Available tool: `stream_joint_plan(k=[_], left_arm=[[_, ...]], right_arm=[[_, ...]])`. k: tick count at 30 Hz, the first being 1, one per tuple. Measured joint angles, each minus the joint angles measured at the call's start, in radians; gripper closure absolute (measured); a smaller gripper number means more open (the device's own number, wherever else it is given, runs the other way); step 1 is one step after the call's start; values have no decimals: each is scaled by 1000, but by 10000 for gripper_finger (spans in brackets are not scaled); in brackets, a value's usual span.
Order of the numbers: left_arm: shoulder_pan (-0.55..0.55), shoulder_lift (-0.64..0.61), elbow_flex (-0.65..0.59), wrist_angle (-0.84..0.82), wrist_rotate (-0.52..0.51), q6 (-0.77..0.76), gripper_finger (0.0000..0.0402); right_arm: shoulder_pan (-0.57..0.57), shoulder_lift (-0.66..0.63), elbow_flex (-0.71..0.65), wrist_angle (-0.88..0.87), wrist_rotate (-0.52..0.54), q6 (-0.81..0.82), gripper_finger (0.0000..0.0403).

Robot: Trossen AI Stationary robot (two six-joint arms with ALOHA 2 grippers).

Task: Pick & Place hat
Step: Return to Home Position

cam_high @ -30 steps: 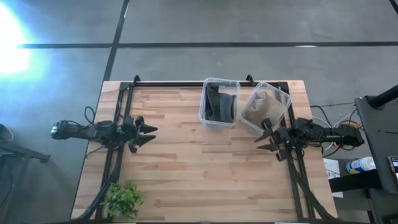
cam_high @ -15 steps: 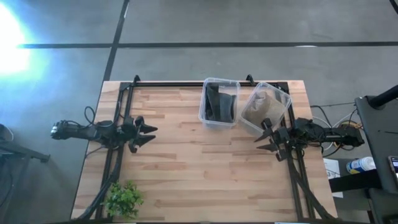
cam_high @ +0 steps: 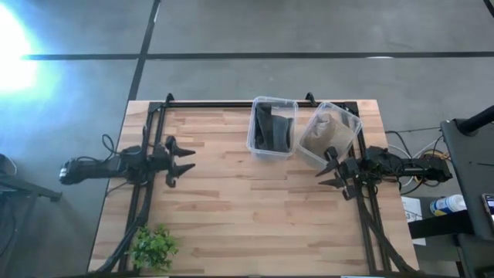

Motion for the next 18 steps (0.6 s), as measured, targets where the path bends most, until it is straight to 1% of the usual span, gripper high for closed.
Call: stream_joint_plan(k=[3,4,8,14,18], left_arm=[[48,0,0,-23,106,-13,177],[53,0,0,-23,113,-21,177],[52,0,0,-24,111,-34,177],[49,0,0,-16,111,-178,177],[49,7,0,-11,109,-219,177]], right_arm=[[0,0,0,0,0,0,281],[0,0,0,0,0,-1,280],[0,0,0,0,0,0,275],[0,0,0,0,0,-2,275],[0,0,0,0,0,0,280]])
